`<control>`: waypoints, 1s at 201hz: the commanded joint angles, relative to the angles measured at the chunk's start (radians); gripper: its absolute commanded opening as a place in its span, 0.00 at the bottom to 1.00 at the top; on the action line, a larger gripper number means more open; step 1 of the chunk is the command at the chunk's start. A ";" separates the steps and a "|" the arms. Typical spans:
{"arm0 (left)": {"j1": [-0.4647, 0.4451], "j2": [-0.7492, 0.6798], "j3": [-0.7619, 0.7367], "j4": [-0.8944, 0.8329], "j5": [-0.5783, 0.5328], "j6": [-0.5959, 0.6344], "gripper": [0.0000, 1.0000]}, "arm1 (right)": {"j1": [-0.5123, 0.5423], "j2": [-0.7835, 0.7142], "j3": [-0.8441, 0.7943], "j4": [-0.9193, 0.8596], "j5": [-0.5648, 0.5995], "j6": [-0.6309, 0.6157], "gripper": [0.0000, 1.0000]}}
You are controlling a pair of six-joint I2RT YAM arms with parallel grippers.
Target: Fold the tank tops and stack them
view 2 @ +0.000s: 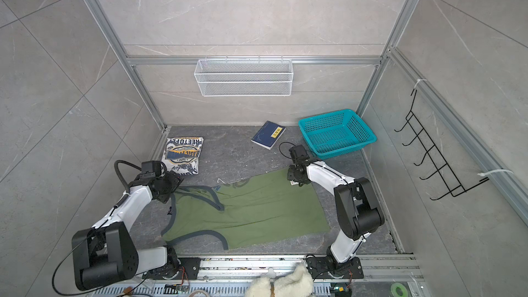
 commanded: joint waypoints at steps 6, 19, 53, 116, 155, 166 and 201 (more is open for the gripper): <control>0.012 0.071 0.019 0.091 0.031 -0.019 0.77 | -0.007 -0.015 -0.027 0.023 -0.030 0.016 0.53; 0.015 0.091 0.017 0.100 0.019 -0.017 0.74 | -0.007 -0.017 -0.027 0.025 -0.032 0.018 0.54; 0.021 0.115 0.012 0.101 0.007 -0.013 0.58 | -0.010 -0.005 -0.024 0.023 -0.030 0.025 0.54; 0.041 0.165 -0.007 0.137 0.041 -0.013 0.30 | -0.038 0.038 -0.020 0.030 -0.053 0.041 0.55; 0.043 0.124 -0.014 0.141 0.061 -0.007 0.08 | -0.041 0.118 0.020 0.035 -0.099 0.046 0.56; 0.043 0.074 -0.027 0.149 0.058 -0.003 0.05 | -0.045 0.141 0.030 0.022 -0.094 0.052 0.56; 0.043 -0.141 -0.101 0.155 0.025 0.013 0.02 | -0.076 0.158 0.016 0.013 -0.085 0.089 0.56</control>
